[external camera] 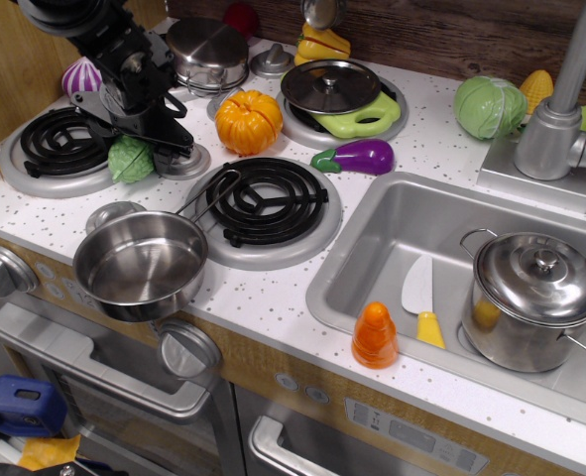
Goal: Put green squash in pot or pan
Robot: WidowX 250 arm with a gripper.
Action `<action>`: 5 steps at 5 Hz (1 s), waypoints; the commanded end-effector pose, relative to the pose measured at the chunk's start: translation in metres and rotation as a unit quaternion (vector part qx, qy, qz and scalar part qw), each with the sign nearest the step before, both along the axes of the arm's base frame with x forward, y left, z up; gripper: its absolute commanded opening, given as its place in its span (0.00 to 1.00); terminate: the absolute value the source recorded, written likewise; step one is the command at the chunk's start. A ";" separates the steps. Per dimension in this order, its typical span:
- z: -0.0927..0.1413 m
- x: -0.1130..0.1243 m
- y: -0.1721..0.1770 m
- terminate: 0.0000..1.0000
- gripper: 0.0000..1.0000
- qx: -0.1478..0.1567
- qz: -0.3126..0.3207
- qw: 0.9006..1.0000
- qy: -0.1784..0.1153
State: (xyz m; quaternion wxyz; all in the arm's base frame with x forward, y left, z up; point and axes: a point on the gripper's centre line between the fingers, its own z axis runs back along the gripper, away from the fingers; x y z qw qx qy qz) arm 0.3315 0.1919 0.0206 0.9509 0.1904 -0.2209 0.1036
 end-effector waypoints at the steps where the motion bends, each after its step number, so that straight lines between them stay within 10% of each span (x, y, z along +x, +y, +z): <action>1: 0.040 0.001 0.003 0.00 0.00 0.034 0.002 0.999 0.024; 3: 0.071 -0.027 -0.023 0.00 0.00 0.036 0.044 0.996 0.069; 5: 0.054 -0.058 -0.070 0.00 0.00 0.052 0.145 0.987 0.044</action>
